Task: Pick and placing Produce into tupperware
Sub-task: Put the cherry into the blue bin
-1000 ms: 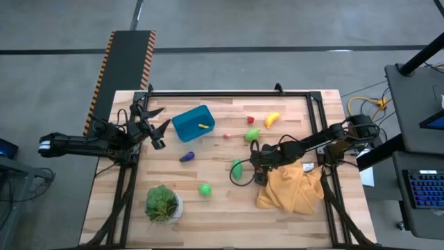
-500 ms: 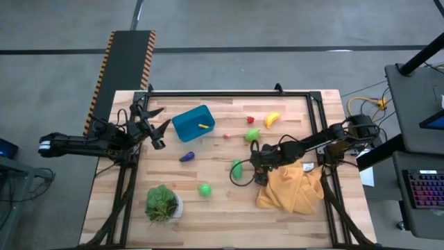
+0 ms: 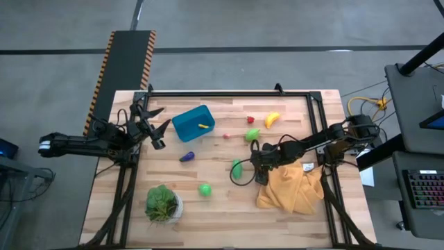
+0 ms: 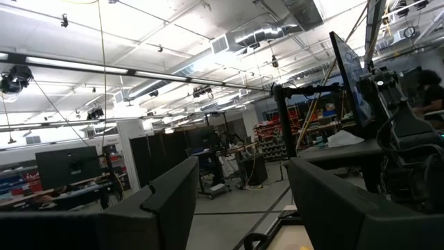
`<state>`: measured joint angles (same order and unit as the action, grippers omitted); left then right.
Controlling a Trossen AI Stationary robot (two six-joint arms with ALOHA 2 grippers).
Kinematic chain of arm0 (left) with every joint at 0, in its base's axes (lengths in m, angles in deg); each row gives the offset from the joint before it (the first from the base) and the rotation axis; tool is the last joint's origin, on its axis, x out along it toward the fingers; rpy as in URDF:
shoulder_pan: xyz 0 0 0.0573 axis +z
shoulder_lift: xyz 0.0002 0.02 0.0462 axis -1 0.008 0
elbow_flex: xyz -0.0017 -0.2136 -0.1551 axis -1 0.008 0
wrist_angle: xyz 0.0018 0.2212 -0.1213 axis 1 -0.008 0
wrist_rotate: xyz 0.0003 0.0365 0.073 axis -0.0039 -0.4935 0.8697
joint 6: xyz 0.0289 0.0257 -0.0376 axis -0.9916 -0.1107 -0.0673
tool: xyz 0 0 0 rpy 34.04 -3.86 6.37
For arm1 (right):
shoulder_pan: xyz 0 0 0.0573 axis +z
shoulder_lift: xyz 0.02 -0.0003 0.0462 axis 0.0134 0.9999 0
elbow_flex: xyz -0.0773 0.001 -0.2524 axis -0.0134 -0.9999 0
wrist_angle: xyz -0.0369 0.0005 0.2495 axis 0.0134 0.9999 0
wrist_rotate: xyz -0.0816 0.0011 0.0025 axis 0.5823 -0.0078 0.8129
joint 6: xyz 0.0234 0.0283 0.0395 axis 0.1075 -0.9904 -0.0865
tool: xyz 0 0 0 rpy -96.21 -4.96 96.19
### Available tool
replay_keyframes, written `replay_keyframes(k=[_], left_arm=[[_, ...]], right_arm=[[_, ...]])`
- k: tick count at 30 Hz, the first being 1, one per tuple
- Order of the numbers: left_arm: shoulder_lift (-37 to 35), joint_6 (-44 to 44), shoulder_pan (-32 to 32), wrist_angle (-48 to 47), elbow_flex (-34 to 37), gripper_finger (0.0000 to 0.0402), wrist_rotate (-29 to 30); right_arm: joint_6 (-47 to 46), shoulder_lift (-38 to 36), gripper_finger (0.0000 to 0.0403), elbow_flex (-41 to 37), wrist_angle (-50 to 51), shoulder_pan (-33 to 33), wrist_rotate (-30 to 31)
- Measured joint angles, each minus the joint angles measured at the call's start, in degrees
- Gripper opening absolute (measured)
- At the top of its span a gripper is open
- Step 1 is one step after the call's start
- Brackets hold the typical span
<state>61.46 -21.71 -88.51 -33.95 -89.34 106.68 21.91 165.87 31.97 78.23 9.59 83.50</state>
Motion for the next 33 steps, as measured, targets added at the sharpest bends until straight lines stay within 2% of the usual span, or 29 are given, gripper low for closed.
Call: replay_keyframes(k=[7,17,23,33], left_arm=[[0.0,0.0,0.0,0.0,0.0,0.0209,0.0],[0.0,0.0,0.0,0.0,0.0,0.0209,0.0],[0.0,0.0,0.0,0.0,0.0,0.0209,0.0],[0.0,0.0,0.0,0.0,0.0,0.0209,0.0]], right_arm=[[0.0,0.0,0.0134,0.0,0.1,0.0,-0.5],[0.0,0.0,0.0053,0.0,-0.3,0.0,-0.9],[0.0,0.0,0.0030,0.0,-1.1,0.1,-1.1],[1.6,-0.1,0.0024,-0.1,-7.4,0.1,-0.8]])
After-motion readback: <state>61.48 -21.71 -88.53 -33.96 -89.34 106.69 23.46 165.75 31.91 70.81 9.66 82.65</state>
